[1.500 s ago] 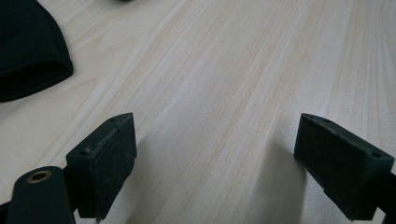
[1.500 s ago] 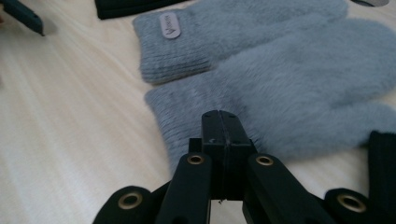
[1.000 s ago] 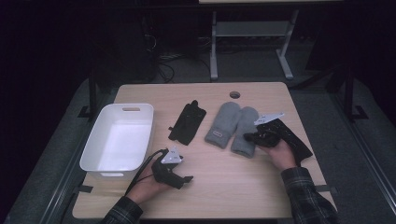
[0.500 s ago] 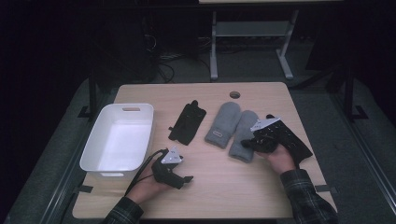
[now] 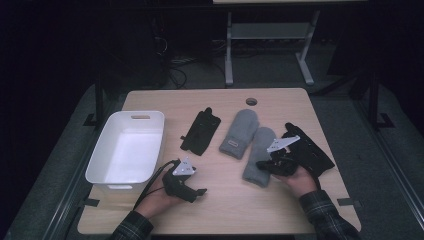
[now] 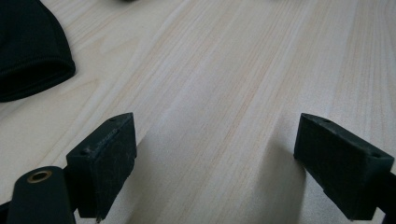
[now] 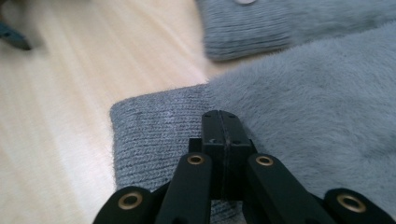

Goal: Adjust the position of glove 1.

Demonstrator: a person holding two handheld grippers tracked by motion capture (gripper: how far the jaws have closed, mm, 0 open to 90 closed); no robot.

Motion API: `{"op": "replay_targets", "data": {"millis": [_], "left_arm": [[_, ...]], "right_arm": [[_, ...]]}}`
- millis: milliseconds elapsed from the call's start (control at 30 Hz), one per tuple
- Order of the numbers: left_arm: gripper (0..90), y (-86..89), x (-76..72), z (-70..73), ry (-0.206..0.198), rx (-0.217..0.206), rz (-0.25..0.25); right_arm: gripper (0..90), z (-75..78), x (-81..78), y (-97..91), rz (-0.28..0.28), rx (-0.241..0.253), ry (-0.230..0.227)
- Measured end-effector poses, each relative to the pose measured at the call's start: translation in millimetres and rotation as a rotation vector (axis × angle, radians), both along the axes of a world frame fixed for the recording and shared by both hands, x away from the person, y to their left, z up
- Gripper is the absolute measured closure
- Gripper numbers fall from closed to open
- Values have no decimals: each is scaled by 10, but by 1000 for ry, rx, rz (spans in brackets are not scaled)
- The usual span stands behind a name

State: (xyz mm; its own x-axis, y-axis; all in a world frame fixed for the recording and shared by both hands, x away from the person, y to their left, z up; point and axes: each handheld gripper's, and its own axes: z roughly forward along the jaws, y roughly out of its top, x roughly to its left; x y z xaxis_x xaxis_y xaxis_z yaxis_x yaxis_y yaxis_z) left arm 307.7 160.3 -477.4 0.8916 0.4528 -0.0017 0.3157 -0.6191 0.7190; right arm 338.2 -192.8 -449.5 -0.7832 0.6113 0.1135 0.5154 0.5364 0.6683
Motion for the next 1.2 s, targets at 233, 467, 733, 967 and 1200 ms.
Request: {"op": "replay_targets", "data": {"millis": [233,467,733,967,1200], "left_arm": [[121,-11,-2,-6,-1,-10,5],[120,-16,-1,-5,1,-9,4],[121,-26,3,-6,-2,-6,3],[121,-44,3,-10,0,-18,10],[120,-42,9,-3,-1,-6,4]], "right_arm": [[900,5,-206,77,37,7,8],[900,23,-380,163,72,16,25],[900,42,-490,218,107,17,18],[900,195,-365,-103,11,56,-44],[900,138,-47,-411,-107,38,-41]]}}
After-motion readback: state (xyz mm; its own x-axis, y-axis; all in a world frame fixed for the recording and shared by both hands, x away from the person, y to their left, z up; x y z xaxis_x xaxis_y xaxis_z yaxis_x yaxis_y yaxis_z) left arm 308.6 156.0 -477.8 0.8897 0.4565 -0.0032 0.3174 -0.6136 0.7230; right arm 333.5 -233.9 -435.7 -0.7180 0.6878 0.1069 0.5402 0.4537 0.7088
